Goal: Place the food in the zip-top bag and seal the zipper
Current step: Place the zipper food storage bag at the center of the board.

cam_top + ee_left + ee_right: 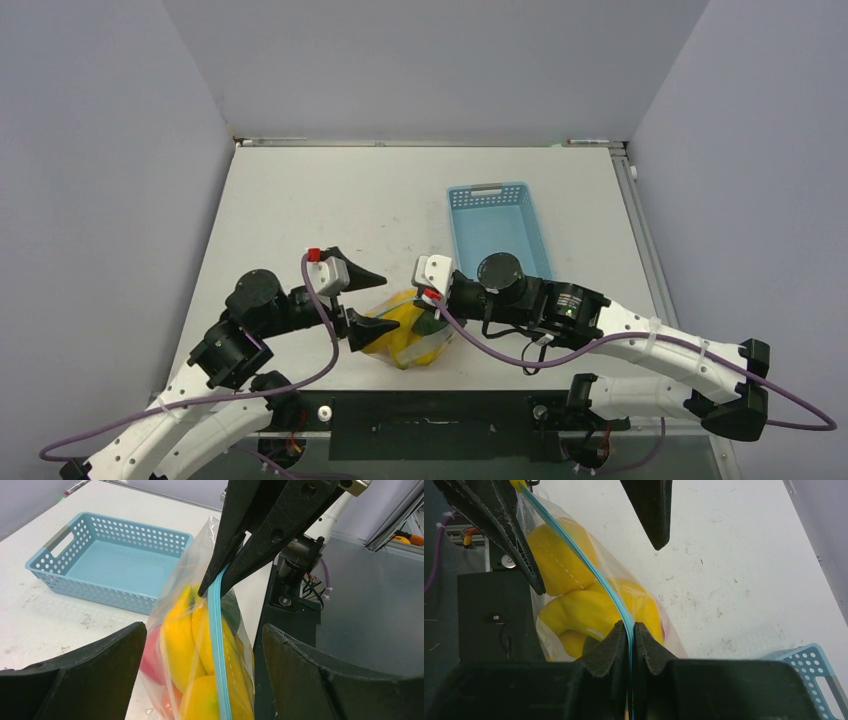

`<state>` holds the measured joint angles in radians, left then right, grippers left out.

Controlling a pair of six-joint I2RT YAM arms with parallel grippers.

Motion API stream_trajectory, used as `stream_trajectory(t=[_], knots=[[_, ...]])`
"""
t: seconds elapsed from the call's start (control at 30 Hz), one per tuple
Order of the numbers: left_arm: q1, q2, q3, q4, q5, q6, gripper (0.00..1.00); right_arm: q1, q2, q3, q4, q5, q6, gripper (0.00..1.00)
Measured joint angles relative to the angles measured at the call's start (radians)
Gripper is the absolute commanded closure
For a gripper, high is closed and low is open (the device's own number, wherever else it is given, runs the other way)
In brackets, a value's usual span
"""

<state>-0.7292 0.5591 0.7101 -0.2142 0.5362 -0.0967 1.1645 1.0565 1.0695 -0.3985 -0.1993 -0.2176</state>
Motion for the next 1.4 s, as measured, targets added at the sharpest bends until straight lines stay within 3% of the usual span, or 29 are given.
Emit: stream_trajectory(t=[0.37,0.67,0.9,1.03,1.33,1.4], knots=[[0.0,0.047,0.0,-0.011,0.0,0.005,0.48,0.0,0.002,0.0,0.015,-0.006,0.006,0.95],[0.0,0.071,0.002,-0.022,0.005,0.007,1.0,0.0,0.002,0.0,0.018,-0.007,0.006,0.95],[0.0,0.076,0.003,-0.023,0.016,0.011,1.0,-0.001,0.002,0.0,0.018,-0.006,0.006,0.95],[0.0,0.069,0.003,-0.023,0.013,0.011,1.0,-0.001,0.002,0.0,0.021,0.0,0.006,0.89],[0.008,0.058,0.003,-0.054,-0.073,0.014,1.0,-0.001,-0.025,0.0,0.052,0.056,0.004,0.53],[0.018,0.059,0.003,-0.053,-0.088,0.014,1.0,-0.001,-0.052,0.0,0.058,0.075,0.003,0.49]])
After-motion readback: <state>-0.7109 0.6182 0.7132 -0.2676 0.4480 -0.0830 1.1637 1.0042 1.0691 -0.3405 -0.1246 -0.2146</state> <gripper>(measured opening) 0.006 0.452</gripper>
